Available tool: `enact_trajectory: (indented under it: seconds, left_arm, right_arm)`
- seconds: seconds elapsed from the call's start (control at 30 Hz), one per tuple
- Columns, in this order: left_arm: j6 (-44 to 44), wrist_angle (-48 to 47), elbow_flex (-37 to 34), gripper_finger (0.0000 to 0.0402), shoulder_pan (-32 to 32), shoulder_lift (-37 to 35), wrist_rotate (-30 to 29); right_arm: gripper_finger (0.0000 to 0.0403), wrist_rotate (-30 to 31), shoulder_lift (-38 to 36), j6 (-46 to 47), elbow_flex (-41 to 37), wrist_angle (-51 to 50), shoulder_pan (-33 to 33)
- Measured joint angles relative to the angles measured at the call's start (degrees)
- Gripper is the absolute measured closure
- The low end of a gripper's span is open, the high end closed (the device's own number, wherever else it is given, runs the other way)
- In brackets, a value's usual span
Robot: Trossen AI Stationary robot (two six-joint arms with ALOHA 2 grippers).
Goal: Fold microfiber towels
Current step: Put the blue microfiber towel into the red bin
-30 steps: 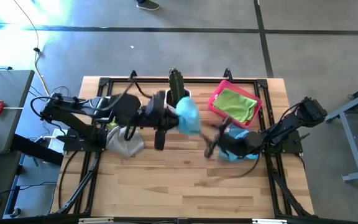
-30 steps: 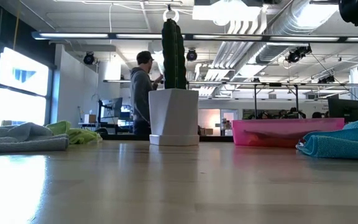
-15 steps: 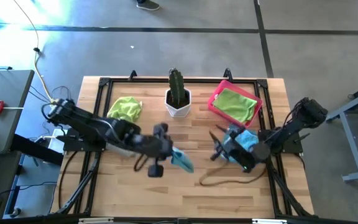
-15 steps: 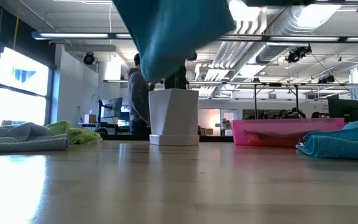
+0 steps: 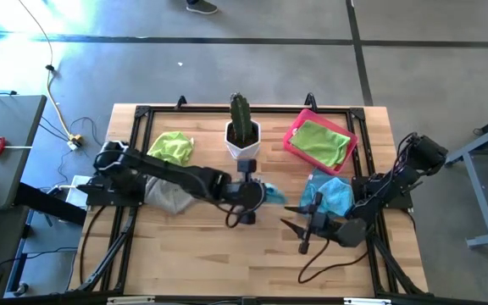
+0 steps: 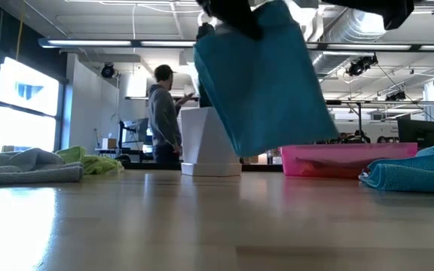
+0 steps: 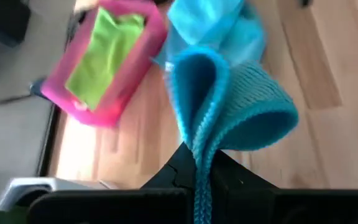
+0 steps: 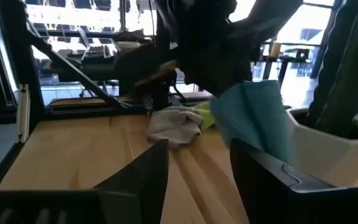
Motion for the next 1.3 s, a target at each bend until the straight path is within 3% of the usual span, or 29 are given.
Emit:
enact_trajectory:
  seconds: [0.23,0.37,0.47,0.67,0.83,0.9,1.0,1.13,1.3]
  left_arm:
    - [-8.37,-4.85,-4.76,0.0401,-4.09,6.73,9.73]
    - [-10.84,-4.61,-6.21,0.0401,-7.53,10.91,10.48]
    - [-12.73,-4.29,-6.07,0.0401,-9.66,12.03,10.72]
    - [-14.14,-4.00,-6.03,0.0401,-13.22,11.61,9.33]
    - [-14.34,-4.19,-6.03,0.0401,-15.31,11.61,8.18]
    - [-14.71,-4.22,-6.03,0.0401,-15.91,11.61,6.22]
    - [-16.64,-4.38,-6.03,0.0401,-16.49,11.61,2.08]
    - [-19.12,-4.50,-6.03,0.0401,-16.85,12.12,0.72]
    - [-20.96,-3.88,-6.08,0.0401,-17.97,14.00,-0.25]
  right_arm:
    - [0.0237,-0.26,0.00,6.09,-0.04,-7.51,-0.17]
    - [0.0237,-0.87,-0.02,11.07,-0.01,-9.20,-1.09]
    - [0.0237,-3.58,0.04,19.90,0.00,-11.51,-3.23]
    - [0.0237,-24.74,-0.39,36.77,0.00,-19.81,-13.44]
    - [0.0237,-44.22,-0.55,41.03,-0.02,-20.20,-23.33]
    - [0.0237,-47.84,-0.55,42.40,-0.02,-20.28,-26.51]
    - [0.0237,-48.18,-0.55,44.68,-0.02,-21.14,-29.98]
    - [0.0237,-48.49,-0.55,44.47,-0.02,-22.53,-31.78]
    - [0.0222,-60.22,-0.18,48.85,0.00,-24.75,-35.24]
